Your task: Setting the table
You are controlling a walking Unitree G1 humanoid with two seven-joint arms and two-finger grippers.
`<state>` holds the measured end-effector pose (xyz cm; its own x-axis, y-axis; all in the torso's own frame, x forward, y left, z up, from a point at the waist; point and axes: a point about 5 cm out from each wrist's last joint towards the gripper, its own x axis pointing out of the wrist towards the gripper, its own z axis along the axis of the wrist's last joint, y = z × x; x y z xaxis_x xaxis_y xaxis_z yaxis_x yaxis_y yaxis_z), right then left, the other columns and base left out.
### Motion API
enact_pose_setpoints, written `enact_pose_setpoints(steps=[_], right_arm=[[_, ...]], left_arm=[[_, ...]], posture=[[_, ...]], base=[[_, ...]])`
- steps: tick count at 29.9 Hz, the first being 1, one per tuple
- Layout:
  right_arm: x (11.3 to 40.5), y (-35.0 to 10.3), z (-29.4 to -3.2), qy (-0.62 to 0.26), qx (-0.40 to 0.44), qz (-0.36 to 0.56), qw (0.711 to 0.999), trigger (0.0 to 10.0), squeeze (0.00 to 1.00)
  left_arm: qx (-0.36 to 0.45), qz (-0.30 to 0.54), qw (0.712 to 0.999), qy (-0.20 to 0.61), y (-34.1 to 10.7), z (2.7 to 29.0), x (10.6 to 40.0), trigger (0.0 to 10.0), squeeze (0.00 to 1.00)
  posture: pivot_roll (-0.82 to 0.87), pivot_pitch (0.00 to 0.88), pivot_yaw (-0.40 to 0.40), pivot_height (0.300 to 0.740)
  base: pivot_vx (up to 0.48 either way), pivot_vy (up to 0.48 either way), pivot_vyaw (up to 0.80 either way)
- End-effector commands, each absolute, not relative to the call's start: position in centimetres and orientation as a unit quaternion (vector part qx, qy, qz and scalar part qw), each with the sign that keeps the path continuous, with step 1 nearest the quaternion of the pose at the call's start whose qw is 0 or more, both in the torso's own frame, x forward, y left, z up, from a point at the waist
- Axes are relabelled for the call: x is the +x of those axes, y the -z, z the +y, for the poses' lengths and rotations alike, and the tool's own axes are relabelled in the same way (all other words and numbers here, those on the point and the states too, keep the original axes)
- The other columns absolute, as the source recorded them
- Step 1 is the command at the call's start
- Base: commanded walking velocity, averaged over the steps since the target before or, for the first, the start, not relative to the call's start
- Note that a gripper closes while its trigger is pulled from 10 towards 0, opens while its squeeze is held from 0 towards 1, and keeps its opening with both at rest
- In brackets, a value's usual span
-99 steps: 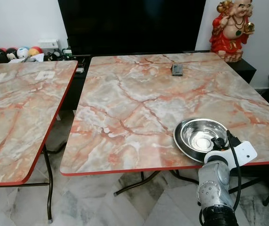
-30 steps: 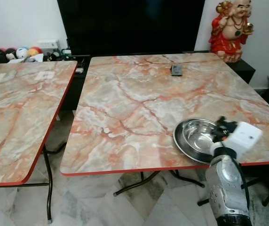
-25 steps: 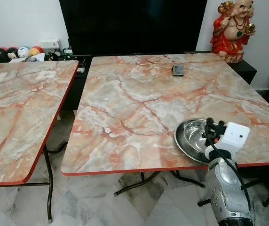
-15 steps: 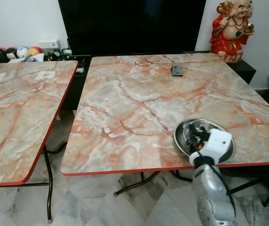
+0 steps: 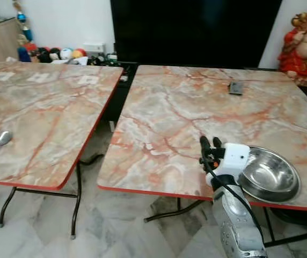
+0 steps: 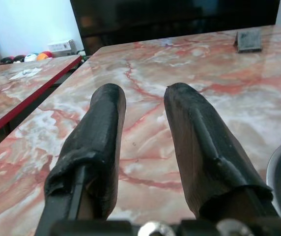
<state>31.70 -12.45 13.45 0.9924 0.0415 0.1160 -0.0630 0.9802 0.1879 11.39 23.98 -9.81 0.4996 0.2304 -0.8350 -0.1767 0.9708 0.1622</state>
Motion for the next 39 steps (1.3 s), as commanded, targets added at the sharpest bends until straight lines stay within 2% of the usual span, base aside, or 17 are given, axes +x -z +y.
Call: enact_pose_setpoints(steps=[1,7,20,33,39], right_arm=[[31.7,-13.1,-12.5,-0.025,0.102,-0.047,0.993,10.0,0.00],[31.6,-12.9,-11.4,-0.042,0.113,-0.045,0.992,10.0,0.00],[32.0,-13.0,-11.1,-0.049,0.110,-0.047,0.992,10.0,0.00],[31.6,-12.8,-12.7,-0.025,0.088,-0.050,0.995,10.0,0.00],[31.1,-12.5,-13.8,-0.020,0.064,-0.049,0.997,10.0,0.00]], left_arm=[[0.026,0.491,0.863,-0.118,9.8,24.1,11.4,10.0,0.00],[0.027,0.491,0.863,-0.117,9.8,24.1,11.4,10.0,0.00],[0.028,0.490,0.864,-0.115,9.8,24.0,11.4,10.0,0.00],[0.023,0.488,0.865,-0.119,9.7,24.1,11.6,10.0,0.00],[0.026,0.486,0.866,-0.116,9.7,24.1,11.8,10.0,0.00]], posture=[[0.03,0.000,0.000,0.740],[0.04,0.000,0.000,0.740],[0.04,0.000,-0.003,0.740],[0.03,0.009,0.001,0.740],[0.02,0.018,0.002,0.740]], base=[[0.000,0.480,0.00],[0.000,0.480,0.00],[0.000,0.480,0.00],[0.000,0.451,0.00],[0.000,0.000,0.00]])
